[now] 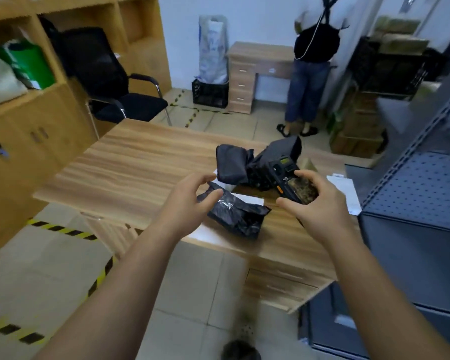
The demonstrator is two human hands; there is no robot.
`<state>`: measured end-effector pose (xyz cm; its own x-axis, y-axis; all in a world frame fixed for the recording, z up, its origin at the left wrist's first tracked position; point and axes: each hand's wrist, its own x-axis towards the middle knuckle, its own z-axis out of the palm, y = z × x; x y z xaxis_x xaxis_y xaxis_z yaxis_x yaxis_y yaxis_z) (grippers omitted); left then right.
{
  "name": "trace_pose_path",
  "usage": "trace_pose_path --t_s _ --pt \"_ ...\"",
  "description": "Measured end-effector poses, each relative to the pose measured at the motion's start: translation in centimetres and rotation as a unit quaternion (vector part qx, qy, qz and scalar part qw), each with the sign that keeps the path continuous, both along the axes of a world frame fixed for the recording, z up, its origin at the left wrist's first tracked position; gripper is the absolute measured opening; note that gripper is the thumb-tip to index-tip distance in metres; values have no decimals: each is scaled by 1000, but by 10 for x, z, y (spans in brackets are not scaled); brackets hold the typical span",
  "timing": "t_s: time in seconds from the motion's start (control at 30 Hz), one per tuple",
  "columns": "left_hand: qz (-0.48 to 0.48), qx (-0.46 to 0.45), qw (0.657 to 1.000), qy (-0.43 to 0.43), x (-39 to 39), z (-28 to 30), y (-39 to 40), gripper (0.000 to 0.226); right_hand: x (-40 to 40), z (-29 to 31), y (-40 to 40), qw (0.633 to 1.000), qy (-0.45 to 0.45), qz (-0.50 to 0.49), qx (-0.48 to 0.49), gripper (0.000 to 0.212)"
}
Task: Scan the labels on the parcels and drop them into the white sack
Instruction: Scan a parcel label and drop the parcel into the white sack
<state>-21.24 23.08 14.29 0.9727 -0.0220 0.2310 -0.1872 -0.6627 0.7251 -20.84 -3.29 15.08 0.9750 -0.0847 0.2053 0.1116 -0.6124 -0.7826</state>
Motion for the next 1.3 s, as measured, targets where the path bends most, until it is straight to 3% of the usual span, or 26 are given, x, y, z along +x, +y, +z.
trace_pose_path --t_s 0.53,0.83,1.07,1.17,1.3 --pt "-69 62 995 48 230 -34 -79 40 191 -52 -77 995 53 -80 24 61" --pt "-162 91 976 110 296 -76 -142 53 221 -77 -106 985 87 -151 17 63" --pt "-168 158 948 218 333 -115 -181 88 220 -89 -114 971 112 -210 17 66" --pt "-156 162 944 241 339 -127 -186 85 219 -95 -114 968 114 -222 16 65" --pt "-147 85 953 252 346 -129 -170 73 219 -99 -111 968 120 -220 22 63"
